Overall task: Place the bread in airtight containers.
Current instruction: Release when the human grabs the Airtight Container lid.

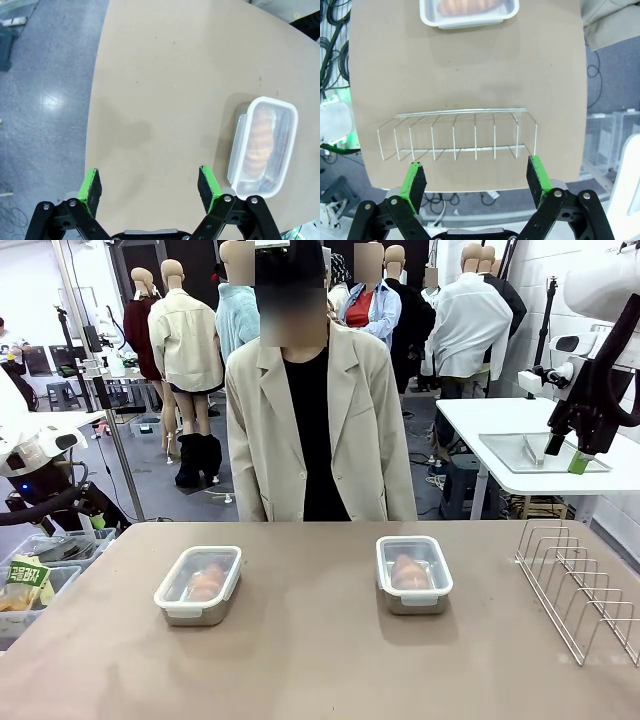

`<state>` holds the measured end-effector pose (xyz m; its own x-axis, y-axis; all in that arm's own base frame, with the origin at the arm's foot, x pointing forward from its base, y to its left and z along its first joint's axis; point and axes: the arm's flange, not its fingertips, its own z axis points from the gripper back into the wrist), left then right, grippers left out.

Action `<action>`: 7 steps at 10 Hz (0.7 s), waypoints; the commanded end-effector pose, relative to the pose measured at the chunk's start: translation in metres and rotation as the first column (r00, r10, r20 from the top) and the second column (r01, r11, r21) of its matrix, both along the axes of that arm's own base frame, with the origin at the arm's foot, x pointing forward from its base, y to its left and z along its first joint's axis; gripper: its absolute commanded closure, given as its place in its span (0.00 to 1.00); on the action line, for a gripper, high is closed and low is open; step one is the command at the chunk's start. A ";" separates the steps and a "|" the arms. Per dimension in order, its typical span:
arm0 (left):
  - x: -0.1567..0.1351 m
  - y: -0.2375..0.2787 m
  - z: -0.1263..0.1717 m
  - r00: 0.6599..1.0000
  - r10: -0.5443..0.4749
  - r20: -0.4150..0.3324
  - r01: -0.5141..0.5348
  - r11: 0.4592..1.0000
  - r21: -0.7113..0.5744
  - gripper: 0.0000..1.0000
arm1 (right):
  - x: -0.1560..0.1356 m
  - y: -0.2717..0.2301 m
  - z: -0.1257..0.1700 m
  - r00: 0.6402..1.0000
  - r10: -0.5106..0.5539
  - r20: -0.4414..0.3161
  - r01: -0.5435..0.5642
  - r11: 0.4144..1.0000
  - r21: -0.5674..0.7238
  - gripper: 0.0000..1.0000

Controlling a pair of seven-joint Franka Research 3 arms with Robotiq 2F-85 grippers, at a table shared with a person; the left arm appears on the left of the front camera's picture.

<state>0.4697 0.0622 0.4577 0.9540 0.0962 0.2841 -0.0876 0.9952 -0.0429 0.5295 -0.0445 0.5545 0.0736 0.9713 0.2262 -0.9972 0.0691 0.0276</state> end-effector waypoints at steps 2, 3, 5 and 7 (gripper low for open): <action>-0.002 0.002 0.001 1.000 -0.004 -0.001 0.004 1.000 0.009 0.00 | -0.001 0.000 0.000 1.000 0.011 -0.004 -0.011 1.000 -0.007 0.00; -0.002 0.002 0.001 1.000 -0.004 -0.001 0.004 1.000 0.009 0.00 | -0.001 0.000 0.000 1.000 0.011 -0.004 -0.011 1.000 -0.007 0.00; -0.002 0.002 0.001 1.000 -0.004 -0.001 0.004 1.000 0.009 0.00 | -0.001 0.000 0.000 1.000 0.011 -0.004 -0.011 1.000 -0.007 0.00; -0.002 0.002 0.001 1.000 -0.004 -0.001 0.004 1.000 0.009 0.00 | -0.001 0.000 0.000 1.000 0.011 -0.004 -0.011 1.000 -0.007 0.00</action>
